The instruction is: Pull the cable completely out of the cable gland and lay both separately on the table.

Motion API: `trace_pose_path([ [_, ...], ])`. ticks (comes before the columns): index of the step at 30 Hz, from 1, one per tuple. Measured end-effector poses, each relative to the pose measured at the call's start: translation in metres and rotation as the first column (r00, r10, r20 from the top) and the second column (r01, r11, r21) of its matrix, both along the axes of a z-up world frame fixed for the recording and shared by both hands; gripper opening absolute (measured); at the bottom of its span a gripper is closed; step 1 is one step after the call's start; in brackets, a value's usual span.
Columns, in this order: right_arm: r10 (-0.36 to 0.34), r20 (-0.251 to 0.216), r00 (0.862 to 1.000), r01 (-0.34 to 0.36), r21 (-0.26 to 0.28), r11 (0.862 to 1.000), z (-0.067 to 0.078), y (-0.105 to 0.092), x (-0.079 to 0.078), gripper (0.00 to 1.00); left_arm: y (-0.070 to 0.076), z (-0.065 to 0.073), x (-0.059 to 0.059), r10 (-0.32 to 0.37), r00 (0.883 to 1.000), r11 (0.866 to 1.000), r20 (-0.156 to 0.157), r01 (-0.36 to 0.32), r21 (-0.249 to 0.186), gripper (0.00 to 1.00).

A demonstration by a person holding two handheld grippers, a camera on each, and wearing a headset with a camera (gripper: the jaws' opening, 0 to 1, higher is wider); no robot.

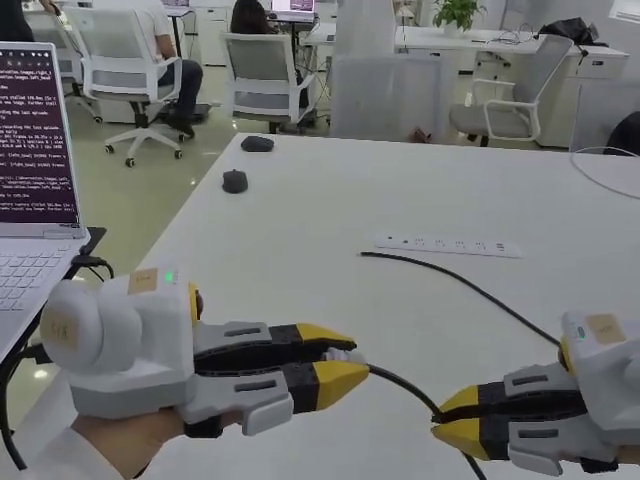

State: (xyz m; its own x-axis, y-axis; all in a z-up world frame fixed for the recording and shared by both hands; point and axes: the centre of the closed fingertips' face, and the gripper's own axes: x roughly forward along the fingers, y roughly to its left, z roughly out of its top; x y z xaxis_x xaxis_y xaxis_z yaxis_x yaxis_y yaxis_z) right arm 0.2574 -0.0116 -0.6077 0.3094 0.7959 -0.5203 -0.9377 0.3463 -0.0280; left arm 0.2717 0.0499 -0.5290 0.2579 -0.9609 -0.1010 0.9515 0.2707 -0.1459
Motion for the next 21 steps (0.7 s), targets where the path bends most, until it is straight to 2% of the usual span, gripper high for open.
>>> trace_pose_path([
  [3,0.006,0.030,1.000,-0.007,0.056,0.998,0.020,0.008,0.002,0.13,-0.001,0.000,-0.001,-0.003,1.000,1.000,0.000,0.003,-0.001,0.16],
  [10,0.054,0.102,0.993,-0.062,0.086,0.994,0.051,0.028,0.004,0.16,-0.002,0.001,-0.001,-0.003,1.000,1.000,-0.004,0.003,-0.007,0.16],
  [15,0.081,0.123,0.989,-0.091,0.082,0.992,0.055,0.038,0.004,0.16,-0.002,0.001,-0.002,-0.007,1.000,1.000,-0.006,0.007,-0.012,0.16],
  [21,0.102,0.126,0.987,-0.113,0.081,0.990,0.055,0.045,0.003,0.15,-0.003,0.002,-0.004,-0.016,1.000,1.000,-0.002,0.016,-0.018,0.16],
])
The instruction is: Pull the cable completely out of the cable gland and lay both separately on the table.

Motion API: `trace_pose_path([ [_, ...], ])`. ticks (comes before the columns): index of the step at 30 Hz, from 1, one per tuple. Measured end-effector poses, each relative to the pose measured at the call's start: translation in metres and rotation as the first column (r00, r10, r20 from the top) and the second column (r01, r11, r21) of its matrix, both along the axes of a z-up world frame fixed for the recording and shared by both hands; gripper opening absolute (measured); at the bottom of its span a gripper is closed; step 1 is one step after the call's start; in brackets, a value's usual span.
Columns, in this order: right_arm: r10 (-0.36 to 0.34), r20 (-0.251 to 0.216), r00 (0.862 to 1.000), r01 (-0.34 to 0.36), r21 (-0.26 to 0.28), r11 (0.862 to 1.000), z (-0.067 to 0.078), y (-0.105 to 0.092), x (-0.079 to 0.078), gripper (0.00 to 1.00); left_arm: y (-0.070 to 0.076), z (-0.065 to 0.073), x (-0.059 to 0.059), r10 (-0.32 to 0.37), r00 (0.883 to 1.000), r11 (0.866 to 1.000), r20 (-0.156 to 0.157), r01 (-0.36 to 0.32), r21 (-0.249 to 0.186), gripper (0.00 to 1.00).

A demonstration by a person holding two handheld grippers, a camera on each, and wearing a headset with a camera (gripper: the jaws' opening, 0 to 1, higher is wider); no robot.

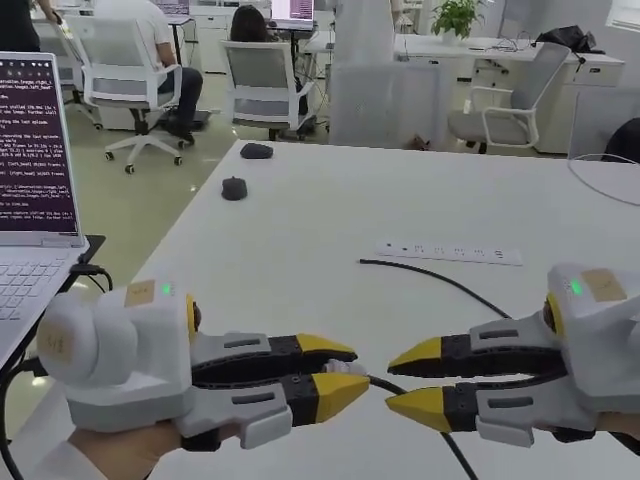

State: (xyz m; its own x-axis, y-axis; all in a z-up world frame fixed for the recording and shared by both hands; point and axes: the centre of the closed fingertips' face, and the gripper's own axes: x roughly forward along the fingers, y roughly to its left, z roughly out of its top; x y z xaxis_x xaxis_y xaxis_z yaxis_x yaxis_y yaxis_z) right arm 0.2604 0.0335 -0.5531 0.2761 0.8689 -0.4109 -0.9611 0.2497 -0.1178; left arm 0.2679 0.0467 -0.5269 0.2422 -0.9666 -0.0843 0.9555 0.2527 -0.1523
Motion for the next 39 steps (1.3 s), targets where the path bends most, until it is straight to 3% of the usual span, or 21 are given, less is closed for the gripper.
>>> trace_pose_path([
  [12,0.013,0.004,1.000,-0.012,-0.002,1.000,-0.002,0.008,0.005,0.10,0.000,0.001,0.000,-0.004,1.000,1.000,0.002,0.004,-0.003,0.16],
  [14,0.044,-0.010,0.999,-0.044,0.002,0.999,-0.003,0.010,0.000,0.03,0.001,0.000,0.001,0.002,1.000,1.000,0.003,-0.002,-0.001,0.16],
  [16,0.032,0.017,0.999,-0.032,-0.006,0.999,-0.004,0.011,0.002,0.03,0.001,0.000,0.002,0.008,1.000,1.000,0.008,-0.008,0.001,0.16],
  [30,0.021,0.013,1.000,-0.021,0.001,1.000,-0.012,0.009,0.007,0.03,0.005,0.000,0.007,0.036,0.999,0.999,0.017,-0.036,0.012,0.16],
  [35,-0.007,-0.003,1.000,0.007,0.017,1.000,-0.013,0.000,0.012,0.03,0.008,0.004,0.010,0.055,0.998,0.998,0.010,-0.055,-0.013,0.16],
  [38,-0.024,-0.015,1.000,0.024,-0.010,1.000,-0.022,-0.007,0.015,0.03,0.008,0.004,0.012,0.063,0.998,0.998,0.012,-0.063,-0.013,0.16],
  [39,-0.039,-0.023,0.999,0.037,-0.055,0.998,-0.031,-0.013,0.017,0.03,0.010,0.008,0.014,0.073,0.997,0.997,0.007,-0.073,-0.035,0.16],
])
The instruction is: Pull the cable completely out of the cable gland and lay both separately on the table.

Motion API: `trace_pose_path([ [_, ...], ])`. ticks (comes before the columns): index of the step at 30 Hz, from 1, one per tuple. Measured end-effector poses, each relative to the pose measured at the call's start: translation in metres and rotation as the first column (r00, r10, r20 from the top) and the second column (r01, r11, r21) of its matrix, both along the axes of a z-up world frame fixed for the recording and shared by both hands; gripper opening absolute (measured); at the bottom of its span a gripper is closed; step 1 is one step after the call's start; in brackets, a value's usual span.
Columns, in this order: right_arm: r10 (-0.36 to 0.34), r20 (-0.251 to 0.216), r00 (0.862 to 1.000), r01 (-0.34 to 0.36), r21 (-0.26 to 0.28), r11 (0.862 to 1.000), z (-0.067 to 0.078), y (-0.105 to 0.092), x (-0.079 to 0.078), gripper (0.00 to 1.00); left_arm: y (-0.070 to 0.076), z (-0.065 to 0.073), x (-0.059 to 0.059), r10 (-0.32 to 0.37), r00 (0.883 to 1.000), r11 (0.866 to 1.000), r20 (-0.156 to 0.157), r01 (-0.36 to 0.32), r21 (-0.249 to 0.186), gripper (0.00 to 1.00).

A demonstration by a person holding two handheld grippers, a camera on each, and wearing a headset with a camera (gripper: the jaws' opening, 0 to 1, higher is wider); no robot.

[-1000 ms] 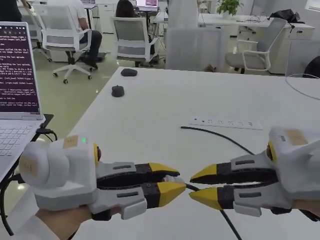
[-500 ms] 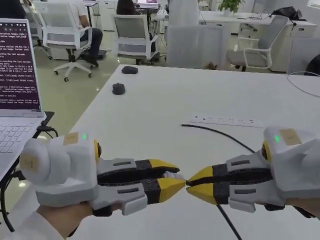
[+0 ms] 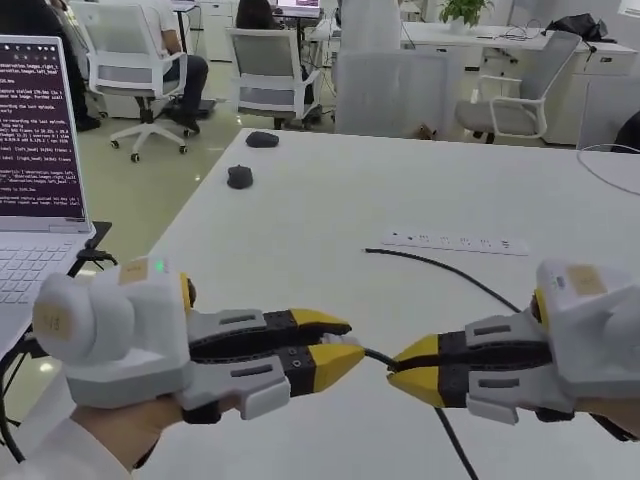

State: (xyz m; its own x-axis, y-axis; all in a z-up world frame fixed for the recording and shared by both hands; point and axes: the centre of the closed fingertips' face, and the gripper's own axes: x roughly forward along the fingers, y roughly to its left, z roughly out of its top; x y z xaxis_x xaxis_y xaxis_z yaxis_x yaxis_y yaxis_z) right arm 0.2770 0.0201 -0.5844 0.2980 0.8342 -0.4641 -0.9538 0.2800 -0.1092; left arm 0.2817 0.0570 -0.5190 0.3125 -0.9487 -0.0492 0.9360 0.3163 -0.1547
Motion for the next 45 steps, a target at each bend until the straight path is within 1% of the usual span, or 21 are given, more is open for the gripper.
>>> trace_pose_path([
  [1,-0.010,-0.004,1.000,0.010,-0.030,0.999,-0.006,-0.005,0.001,0.03,0.002,0.004,0.001,0.009,1.000,1.000,-0.009,-0.009,-0.029,0.16],
  [2,-0.017,-0.014,1.000,0.017,-0.037,0.999,-0.012,-0.007,0.001,0.03,0.003,0.007,0.003,0.016,1.000,0.999,-0.012,-0.016,-0.050,0.16],
  [3,-0.021,-0.017,1.000,0.020,-0.041,0.999,-0.014,-0.008,0.001,0.03,0.008,0.008,0.006,0.031,0.999,0.998,-0.013,-0.032,-0.056,0.16],
  [5,-0.040,-0.039,0.998,0.038,-0.033,0.999,-0.019,-0.014,0.001,0.02,0.010,0.010,0.008,0.045,0.999,0.997,-0.013,-0.046,-0.063,0.16],
  [10,-0.071,-0.059,0.996,0.070,-0.031,0.997,-0.025,-0.022,0.001,0.02,0.008,0.010,0.007,0.043,0.999,0.997,-0.009,-0.043,-0.058,0.16],
  [17,-0.079,-0.065,0.995,0.078,-0.027,0.997,-0.026,-0.021,0.001,0.03,0.007,0.008,0.008,0.040,0.999,0.998,-0.015,-0.041,-0.053,0.16],
  [20,-0.080,-0.070,0.994,0.078,-0.024,0.997,-0.028,-0.020,0.002,0.03,0.008,0.008,0.008,0.044,0.999,0.998,-0.016,-0.045,-0.054,0.16],
  [26,-0.091,-0.080,0.993,0.089,-0.019,0.996,-0.032,-0.021,0.005,0.03,0.012,0.007,0.011,0.061,0.998,0.996,-0.022,-0.062,-0.058,0.16],
  [31,-0.116,-0.099,0.988,0.112,-0.047,0.993,-0.044,-0.028,0.009,0.02,0.014,0.007,0.014,0.071,0.997,0.996,-0.023,-0.072,-0.061,0.16],
  [33,-0.132,-0.109,0.985,0.127,-0.054,0.990,-0.048,-0.031,0.010,0.02,0.015,0.007,0.015,0.076,0.997,0.995,-0.024,-0.078,-0.061,0.16],
  [36,-0.184,-0.138,0.973,0.174,-0.081,0.981,-0.059,-0.041,0.016,0.02,0.017,0.006,0.017,0.091,0.996,0.994,-0.027,-0.092,-0.058,0.16],
  [38,-0.193,-0.144,0.971,0.183,-0.082,0.980,-0.062,-0.045,0.018,0.02,0.019,0.006,0.019,0.102,0.994,0.993,-0.029,-0.104,-0.057,0.16],
  [40,-0.219,-0.162,0.962,0.208,-0.086,0.974,-0.066,-0.050,0.021,0.02,0.020,0.007,0.020,0.108,0.994,0.992,-0.031,-0.110,-0.068,0.16],
  [45,-0.241,-0.170,0.956,0.222,-0.121,0.967,-0.073,-0.057,0.030,0.03,0.022,0.006,0.022,0.118,0.992,0.991,-0.033,-0.120,-0.065,0.16],
])
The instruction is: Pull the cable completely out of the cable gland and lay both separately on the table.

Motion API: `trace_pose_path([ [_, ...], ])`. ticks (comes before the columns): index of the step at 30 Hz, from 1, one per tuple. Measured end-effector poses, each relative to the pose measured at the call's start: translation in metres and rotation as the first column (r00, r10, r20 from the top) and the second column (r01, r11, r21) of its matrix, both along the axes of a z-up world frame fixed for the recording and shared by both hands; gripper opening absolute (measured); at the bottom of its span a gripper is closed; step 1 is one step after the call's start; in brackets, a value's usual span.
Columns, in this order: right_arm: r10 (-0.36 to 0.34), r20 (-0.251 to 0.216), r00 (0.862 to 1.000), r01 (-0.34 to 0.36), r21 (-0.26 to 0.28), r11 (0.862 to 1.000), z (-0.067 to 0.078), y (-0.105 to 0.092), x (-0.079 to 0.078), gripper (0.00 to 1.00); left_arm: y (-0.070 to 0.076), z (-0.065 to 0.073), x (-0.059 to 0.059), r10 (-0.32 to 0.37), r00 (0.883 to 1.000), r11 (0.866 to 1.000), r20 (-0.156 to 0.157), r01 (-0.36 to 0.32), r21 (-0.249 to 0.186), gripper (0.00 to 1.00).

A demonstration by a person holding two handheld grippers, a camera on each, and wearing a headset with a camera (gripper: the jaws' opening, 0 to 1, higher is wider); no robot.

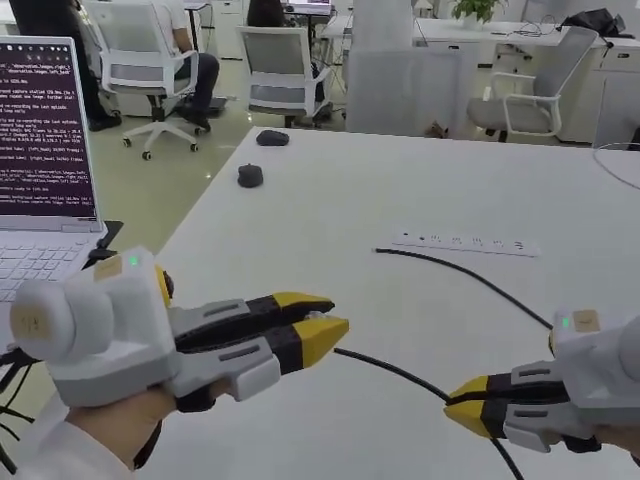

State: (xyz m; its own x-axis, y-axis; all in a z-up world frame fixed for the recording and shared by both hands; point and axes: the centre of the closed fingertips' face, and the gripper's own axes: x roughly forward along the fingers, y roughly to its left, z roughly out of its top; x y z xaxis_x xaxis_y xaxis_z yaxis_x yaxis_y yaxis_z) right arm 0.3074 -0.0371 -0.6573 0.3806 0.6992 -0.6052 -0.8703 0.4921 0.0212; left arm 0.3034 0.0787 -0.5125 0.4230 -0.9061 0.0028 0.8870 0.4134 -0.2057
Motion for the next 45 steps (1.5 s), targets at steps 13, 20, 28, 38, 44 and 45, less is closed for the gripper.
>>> trace_pose_path([
  [13,-0.031,0.005,1.000,0.031,-0.035,0.999,0.012,-0.001,0.059,0.02,-0.004,-0.004,-0.003,-0.017,1.000,1.000,-0.008,0.017,0.017,0.16],
  [20,-0.056,-0.006,0.998,0.056,-0.022,0.998,0.012,0.011,0.093,0.02,-0.002,-0.006,-0.001,-0.006,1.000,1.000,-0.012,0.007,0.022,0.16],
  [28,-0.096,-0.057,0.994,0.094,-0.037,0.995,-0.010,0.032,0.121,0.02,-0.001,-0.008,0.002,0.000,1.000,1.000,-0.024,0.000,0.022,0.16],
  [38,-0.122,-0.138,0.983,0.107,-0.110,0.988,-0.059,0.041,0.134,0.03,0.000,-0.014,0.005,0.005,0.999,1.000,-0.045,-0.003,0.029,0.16],
  [44,-0.131,-0.167,0.977,0.112,-0.117,0.987,-0.074,0.044,0.134,0.03,0.000,-0.019,0.006,0.009,0.998,0.999,-0.058,-0.006,0.041,0.16],
  [45,-0.128,-0.170,0.977,0.109,-0.117,0.987,-0.076,0.044,0.134,0.03,-0.001,-0.020,0.007,0.008,0.998,0.999,-0.062,-0.006,0.041,0.16],
])
